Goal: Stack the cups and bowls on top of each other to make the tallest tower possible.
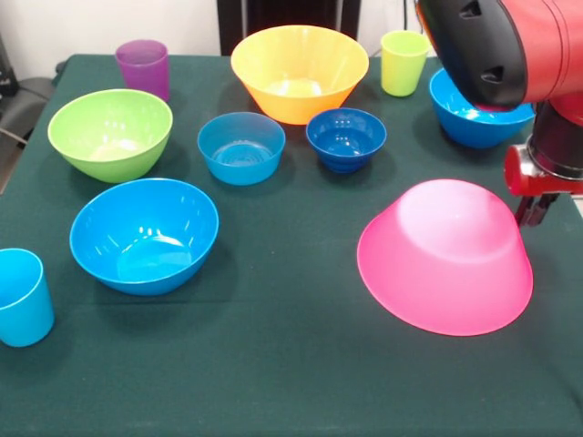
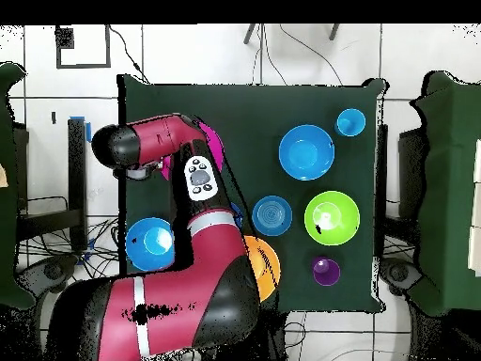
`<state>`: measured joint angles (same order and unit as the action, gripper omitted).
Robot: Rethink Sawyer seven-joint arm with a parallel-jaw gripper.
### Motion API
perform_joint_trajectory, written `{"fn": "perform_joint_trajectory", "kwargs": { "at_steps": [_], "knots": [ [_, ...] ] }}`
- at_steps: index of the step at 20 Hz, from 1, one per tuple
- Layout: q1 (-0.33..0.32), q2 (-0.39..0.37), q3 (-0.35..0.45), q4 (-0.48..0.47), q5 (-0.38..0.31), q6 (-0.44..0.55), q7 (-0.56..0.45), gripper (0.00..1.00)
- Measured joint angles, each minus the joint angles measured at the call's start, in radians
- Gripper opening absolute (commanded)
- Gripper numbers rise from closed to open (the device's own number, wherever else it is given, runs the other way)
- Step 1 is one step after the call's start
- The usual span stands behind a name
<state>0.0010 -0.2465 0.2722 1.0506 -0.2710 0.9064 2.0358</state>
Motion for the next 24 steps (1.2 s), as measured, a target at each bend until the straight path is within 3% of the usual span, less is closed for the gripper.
{"fn": "perform_joint_trajectory", "kwargs": {
  "at_steps": [14, 24],
  "knots": [
    [-0.009, 0.000, -0.016, -0.001, 0.000, 0.000, 0.000, 0.00],
    [-0.046, 0.003, -0.016, -0.014, -0.053, 0.000, 0.000, 0.00]
  ]
}}
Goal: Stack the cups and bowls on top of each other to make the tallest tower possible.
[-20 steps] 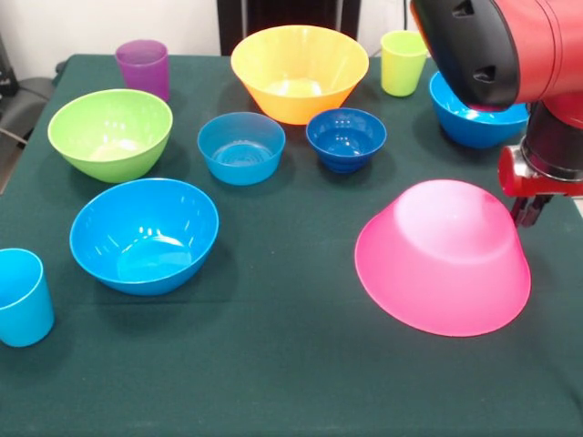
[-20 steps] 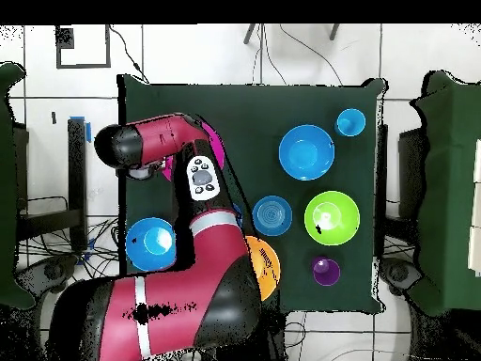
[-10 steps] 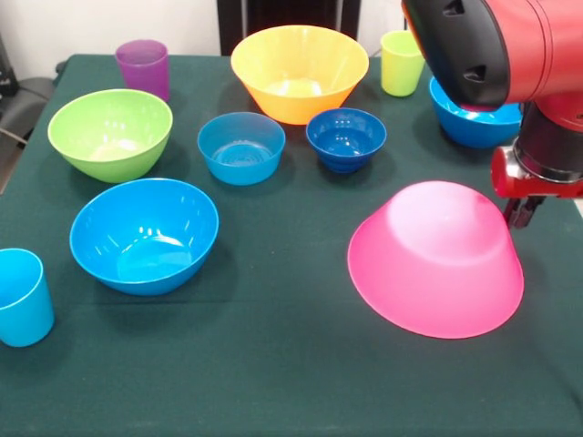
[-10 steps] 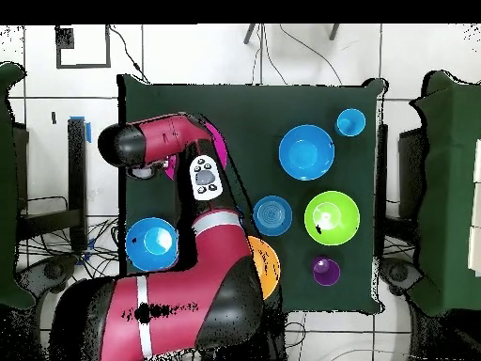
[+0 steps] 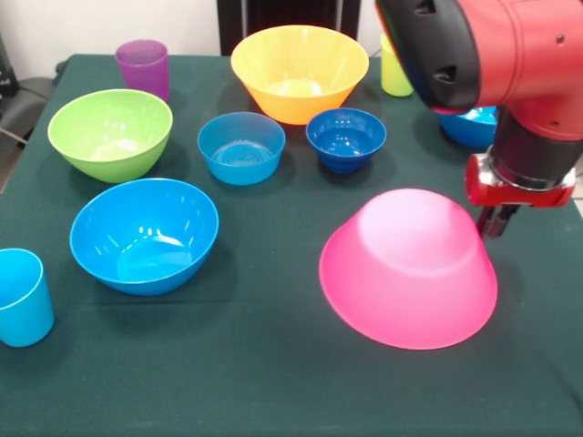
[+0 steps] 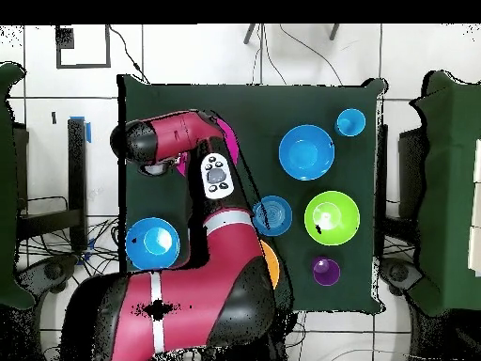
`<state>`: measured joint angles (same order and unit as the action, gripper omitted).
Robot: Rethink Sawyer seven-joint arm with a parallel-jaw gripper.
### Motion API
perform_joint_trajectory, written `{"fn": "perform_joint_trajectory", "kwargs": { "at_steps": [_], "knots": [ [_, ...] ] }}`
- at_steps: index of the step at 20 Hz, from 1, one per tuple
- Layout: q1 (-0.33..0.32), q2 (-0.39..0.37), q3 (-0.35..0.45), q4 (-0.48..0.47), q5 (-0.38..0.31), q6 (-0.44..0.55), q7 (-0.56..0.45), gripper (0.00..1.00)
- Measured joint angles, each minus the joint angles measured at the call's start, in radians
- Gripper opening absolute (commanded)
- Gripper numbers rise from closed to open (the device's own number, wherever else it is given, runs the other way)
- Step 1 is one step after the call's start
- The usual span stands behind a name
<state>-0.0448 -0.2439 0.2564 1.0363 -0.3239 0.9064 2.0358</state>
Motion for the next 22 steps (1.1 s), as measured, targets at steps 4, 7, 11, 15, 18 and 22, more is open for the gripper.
{"fn": "perform_joint_trajectory", "kwargs": {
  "at_steps": [4, 7, 11, 15, 18, 22],
  "knots": [
    [-0.018, 0.001, 0.000, 0.000, -0.018, 0.000, 0.000, 0.00],
    [-0.031, 0.001, 0.000, 0.000, -0.036, 0.000, 0.000, 0.00],
    [-0.040, 0.002, 0.000, 0.000, -0.055, 0.000, 0.000, 0.00],
    [-0.042, 0.003, 0.000, 0.000, -0.072, 0.000, 0.000, 0.00],
    [-0.042, 0.004, 0.000, 0.000, -0.078, 0.000, 0.000, 0.00],
    [-0.043, 0.006, 0.001, 0.000, -0.078, 0.000, 0.000, 0.00]
  ]
}}
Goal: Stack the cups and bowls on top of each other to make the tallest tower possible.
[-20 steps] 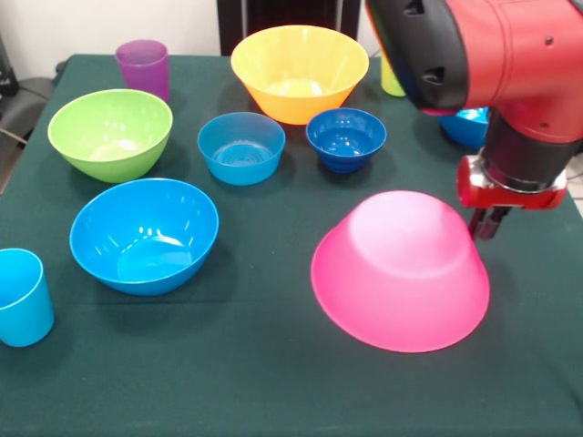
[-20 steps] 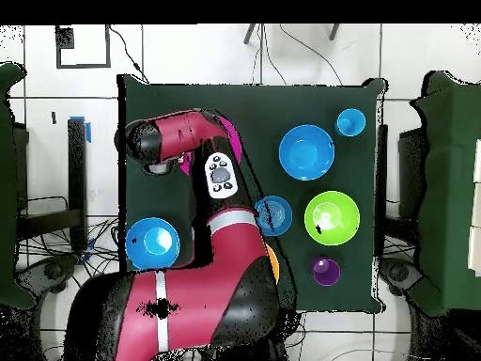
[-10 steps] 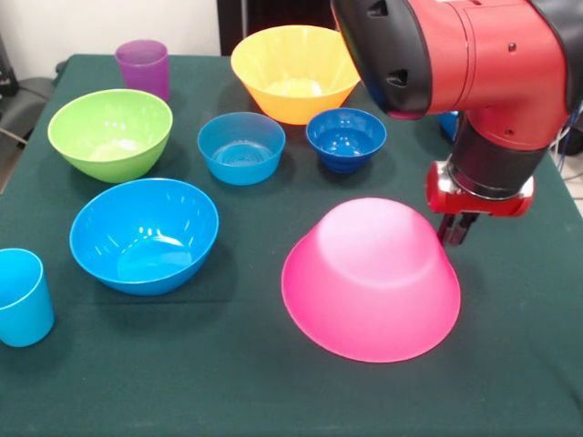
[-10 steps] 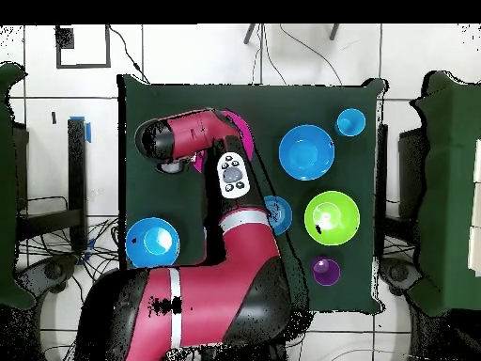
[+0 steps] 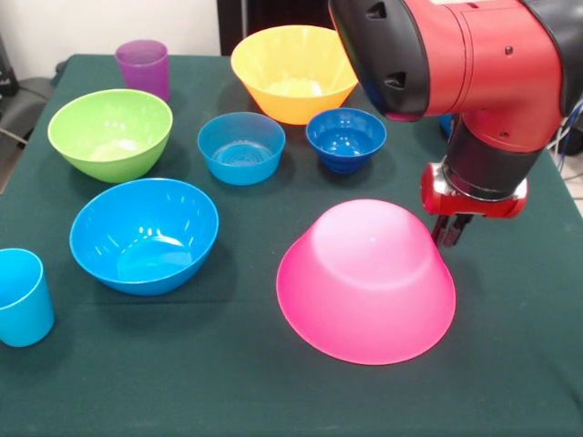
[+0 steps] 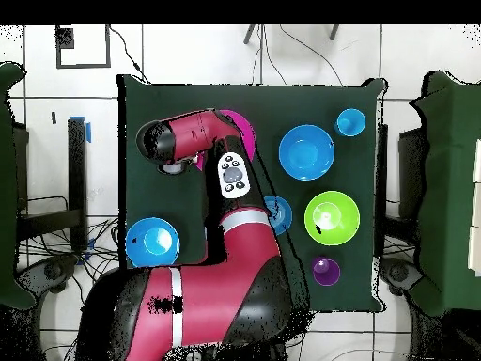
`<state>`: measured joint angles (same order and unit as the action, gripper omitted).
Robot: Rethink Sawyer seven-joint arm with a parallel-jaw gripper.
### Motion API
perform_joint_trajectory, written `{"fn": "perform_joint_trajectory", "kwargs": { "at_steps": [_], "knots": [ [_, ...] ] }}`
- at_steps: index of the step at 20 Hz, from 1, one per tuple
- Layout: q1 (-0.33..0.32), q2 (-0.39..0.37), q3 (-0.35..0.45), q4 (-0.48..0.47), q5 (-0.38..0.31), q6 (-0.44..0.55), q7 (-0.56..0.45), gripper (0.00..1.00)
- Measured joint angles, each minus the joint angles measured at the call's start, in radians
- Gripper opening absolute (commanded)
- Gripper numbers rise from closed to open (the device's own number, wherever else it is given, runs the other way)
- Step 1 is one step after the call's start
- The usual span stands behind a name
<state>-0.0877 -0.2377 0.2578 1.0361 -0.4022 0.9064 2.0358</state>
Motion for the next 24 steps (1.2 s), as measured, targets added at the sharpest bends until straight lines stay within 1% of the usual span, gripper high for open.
{"fn": "perform_joint_trajectory", "kwargs": {
  "at_steps": [13, 18, 24],
  "knots": [
    [-0.002, 0.002, 0.000, -0.001, 0.000, 0.000, 0.000, 0.00],
    [-0.007, 0.006, 0.000, -0.016, 0.000, 0.000, 0.000, 0.00],
    [-0.018, 0.010, 0.001, -0.034, -0.021, 0.000, 0.000, 0.00]
  ]
}}
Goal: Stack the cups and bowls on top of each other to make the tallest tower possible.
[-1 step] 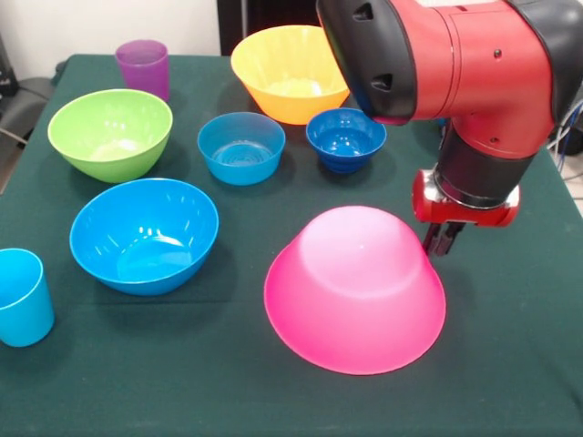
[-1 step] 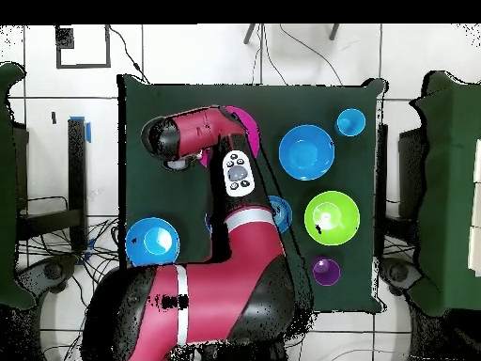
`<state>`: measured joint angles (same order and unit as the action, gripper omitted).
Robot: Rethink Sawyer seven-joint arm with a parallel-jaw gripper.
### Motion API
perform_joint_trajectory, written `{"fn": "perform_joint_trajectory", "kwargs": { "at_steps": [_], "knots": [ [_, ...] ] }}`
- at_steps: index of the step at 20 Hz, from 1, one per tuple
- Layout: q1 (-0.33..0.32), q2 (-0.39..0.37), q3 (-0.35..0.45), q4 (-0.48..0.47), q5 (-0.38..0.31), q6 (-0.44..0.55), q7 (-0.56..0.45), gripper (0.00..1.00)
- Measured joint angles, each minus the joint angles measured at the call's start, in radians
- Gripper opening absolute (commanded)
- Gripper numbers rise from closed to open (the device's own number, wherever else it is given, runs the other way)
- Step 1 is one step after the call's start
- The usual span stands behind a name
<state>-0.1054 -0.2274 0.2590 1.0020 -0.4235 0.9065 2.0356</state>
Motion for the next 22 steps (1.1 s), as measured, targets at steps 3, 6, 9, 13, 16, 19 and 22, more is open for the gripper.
{"fn": "perform_joint_trajectory", "kwargs": {
  "at_steps": [3, 6, 9, 13, 16, 19, 22],
  "knots": [
    [-0.009, 0.002, 0.001, -0.006, -0.013, 0.000, 0.000, 0.00],
    [-0.016, 0.004, 0.001, -0.011, -0.018, 0.000, 0.000, 0.00],
    [-0.025, 0.009, 0.005, -0.017, -0.019, 0.000, 0.000, 0.00],
    [-0.027, 0.021, 0.011, -0.018, -0.019, -0.004, 0.000, 0.00],
    [-0.026, 0.029, 0.013, -0.018, -0.019, -0.015, 0.000, 0.00],
    [-0.026, 0.028, 0.013, -0.017, -0.019, -0.022, 0.000, 0.00],
    [-0.026, 0.027, 0.013, -0.014, -0.019, -0.025, 0.000, 0.00]
  ]
}}
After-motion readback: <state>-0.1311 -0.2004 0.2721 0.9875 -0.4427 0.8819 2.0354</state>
